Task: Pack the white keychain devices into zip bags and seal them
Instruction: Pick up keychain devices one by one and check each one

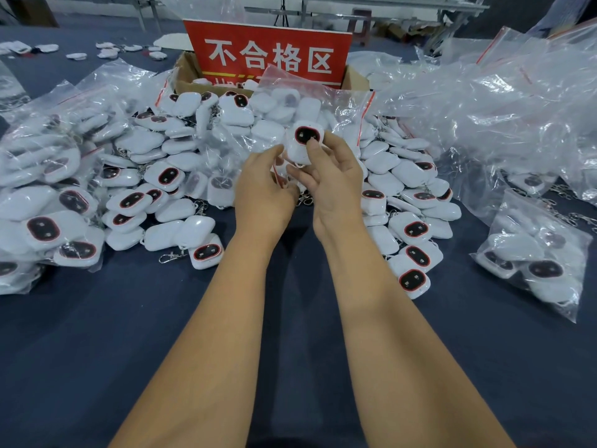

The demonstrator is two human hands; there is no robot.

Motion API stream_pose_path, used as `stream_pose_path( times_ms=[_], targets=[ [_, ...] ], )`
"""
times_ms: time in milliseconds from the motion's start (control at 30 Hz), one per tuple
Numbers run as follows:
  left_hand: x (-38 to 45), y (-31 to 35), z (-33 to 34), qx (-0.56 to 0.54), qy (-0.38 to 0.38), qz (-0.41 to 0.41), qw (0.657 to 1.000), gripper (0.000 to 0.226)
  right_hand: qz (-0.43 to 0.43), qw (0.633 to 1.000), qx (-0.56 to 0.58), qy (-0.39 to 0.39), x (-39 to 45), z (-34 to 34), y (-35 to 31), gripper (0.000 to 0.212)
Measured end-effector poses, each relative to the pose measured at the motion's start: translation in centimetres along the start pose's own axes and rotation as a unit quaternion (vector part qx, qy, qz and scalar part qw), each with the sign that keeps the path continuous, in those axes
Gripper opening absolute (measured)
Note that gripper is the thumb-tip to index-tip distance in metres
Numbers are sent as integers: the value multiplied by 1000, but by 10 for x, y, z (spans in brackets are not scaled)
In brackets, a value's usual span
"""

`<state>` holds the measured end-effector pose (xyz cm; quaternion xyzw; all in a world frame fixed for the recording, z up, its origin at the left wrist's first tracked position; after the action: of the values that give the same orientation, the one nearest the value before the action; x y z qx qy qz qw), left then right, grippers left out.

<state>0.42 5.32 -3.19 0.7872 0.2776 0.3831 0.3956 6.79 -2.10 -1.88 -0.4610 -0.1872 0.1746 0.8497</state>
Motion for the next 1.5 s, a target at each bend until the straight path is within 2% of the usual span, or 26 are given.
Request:
stream_pose_path(
  times_ms=[100,267,367,500,600,667,800,967,1000,1067,1133,1233,1333,1500],
  targets=[
    [0,3,0,0,1,28,1000,47,3,998,-62,-23,-1,3,2,14],
    [-4,4,1,27,20,48,998,54,-43,976,-214,11,-1,1,3,6],
    [-5,2,1,17,25,44,999,64,-74,963,-257,33,-3,2,1,11],
    [-7,4,3,30,18,73,997,61,-102,938,-328,34,-8,2,0,27],
    [-6,4,2,23,30,70,997,62,-117,918,-380,13,-9,3,1,11],
    [-6,4,1,31,44,83,995,57,-130,905,-404,-7,-8,4,1,6],
    [-7,5,0,22,44,107,993,60,-153,877,-454,-34,-6,5,2,25],
    [-7,6,-2,8,75,113,991,63,-172,895,-410,30,-12,4,-3,20],
    [-6,4,-3,7,89,107,990,65,-183,881,-432,51,-12,3,-5,23],
    [-5,3,-7,6,119,92,989,69,-195,821,-528,100,-9,-2,-7,29],
    [-6,4,-11,2,153,97,983,69,-163,752,-625,134,-7,-8,-8,38],
    [-9,10,-15,6,201,130,971,63,-95,696,-700,124,-5,-12,-7,45],
    [-8,10,-14,23,193,140,971,62,-79,666,-738,77,-6,-12,-4,46],
    [-3,-1,-4,85,55,39,994,68,-102,686,-716,73,-2,-15,-7,50]
  ],
)
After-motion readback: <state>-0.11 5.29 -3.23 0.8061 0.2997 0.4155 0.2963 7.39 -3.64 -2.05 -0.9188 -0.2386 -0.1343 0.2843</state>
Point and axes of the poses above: each hand's wrist, its own x-axis towards the middle knuckle, its own z-axis out of the palm, y = z × x, the point moved 2 cm from there along x, towards the middle knuckle
